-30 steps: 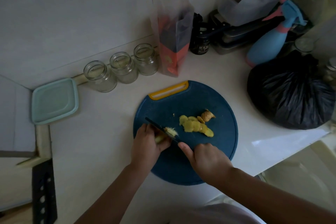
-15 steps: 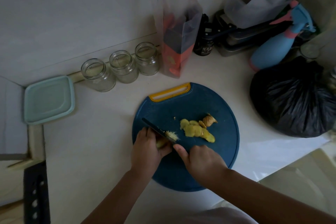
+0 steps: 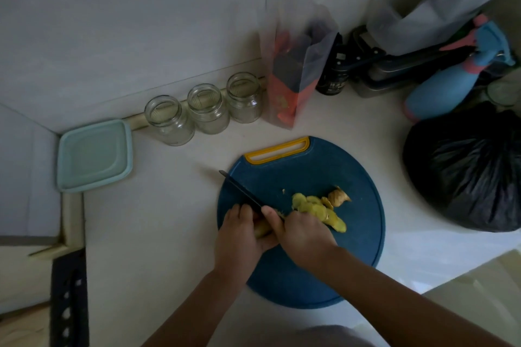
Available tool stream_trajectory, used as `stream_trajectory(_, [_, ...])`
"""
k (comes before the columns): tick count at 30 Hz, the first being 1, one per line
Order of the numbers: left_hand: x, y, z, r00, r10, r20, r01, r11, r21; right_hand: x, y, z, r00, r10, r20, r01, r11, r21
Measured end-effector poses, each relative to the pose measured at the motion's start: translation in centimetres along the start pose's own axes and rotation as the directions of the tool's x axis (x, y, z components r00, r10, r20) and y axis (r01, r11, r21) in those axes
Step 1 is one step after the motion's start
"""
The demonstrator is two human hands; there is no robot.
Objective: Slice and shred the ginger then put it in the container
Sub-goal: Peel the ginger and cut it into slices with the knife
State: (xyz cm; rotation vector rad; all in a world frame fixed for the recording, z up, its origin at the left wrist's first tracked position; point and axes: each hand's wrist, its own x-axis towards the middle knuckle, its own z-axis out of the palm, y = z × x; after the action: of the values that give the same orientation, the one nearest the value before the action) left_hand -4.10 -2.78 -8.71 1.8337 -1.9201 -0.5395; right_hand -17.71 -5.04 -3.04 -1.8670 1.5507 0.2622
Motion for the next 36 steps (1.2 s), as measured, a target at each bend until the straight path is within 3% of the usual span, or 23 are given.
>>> stream_trajectory(4, [0.2, 0.0, 0.0, 0.999, 0.006, -0.032, -0.007, 0.999, -0.037, 0.3, 0.8, -1.3, 0.988, 0.155, -0.023, -0.148, 0.972, 0.183])
stream_trajectory(7, [0.1, -0.2, 0.0, 0.997, 0.041, -0.061, -0.044, 0.998, -0.048, -0.1, 2.2, -3.0, 0.952, 0.267, 0.151, -0.301, 0.720, 0.625])
stream_trajectory(9, [0.1, -0.3, 0.0, 0.998, 0.034, -0.057, -0.039, 0.996, -0.075, -0.8, 3.3, -3.9, 0.929, 0.287, 0.232, -0.359, 0.556, 0.749])
stream_trajectory(10, [0.1, -0.4, 0.0, 0.998, 0.037, -0.054, -0.041, 0.996, -0.081, -1.3, 3.8, -4.3, 0.931, 0.289, 0.224, -0.352, 0.538, 0.766])
stream_trajectory(13, [0.1, -0.6, 0.0, 0.998, 0.056, -0.039, -0.059, 0.994, -0.089, -2.3, 4.4, -4.5, 0.956, 0.279, 0.092, -0.253, 0.622, 0.741])
stream_trajectory(16, [0.2, -0.6, -0.1, 0.998, 0.052, -0.035, -0.056, 0.991, -0.125, -3.6, 4.2, -3.6, 0.976, 0.215, -0.041, -0.164, 0.841, 0.515])
stream_trajectory(18, [0.1, -0.6, -0.1, 0.997, 0.053, -0.049, -0.059, 0.991, -0.124, -4.5, 3.8, -2.5, 0.987, 0.130, -0.091, -0.085, 0.917, 0.390])
stream_trajectory(25, [-0.5, -0.4, -0.1, 0.994, 0.091, -0.057, -0.094, 0.993, -0.068, -4.5, 4.8, 0.5, 0.993, 0.110, -0.044, -0.085, 0.918, 0.386])
stream_trajectory(32, [-0.5, -0.2, -0.5, 0.994, 0.110, 0.002, -0.110, 0.992, -0.061, -4.3, 5.4, 1.6, 0.989, 0.122, -0.087, -0.088, 0.942, 0.324])
stream_trajectory(36, [-0.8, -0.8, -0.9, 0.993, 0.096, 0.064, -0.092, 0.993, -0.067, -4.4, 6.1, 1.5, 0.969, 0.208, -0.131, -0.159, 0.936, 0.315])
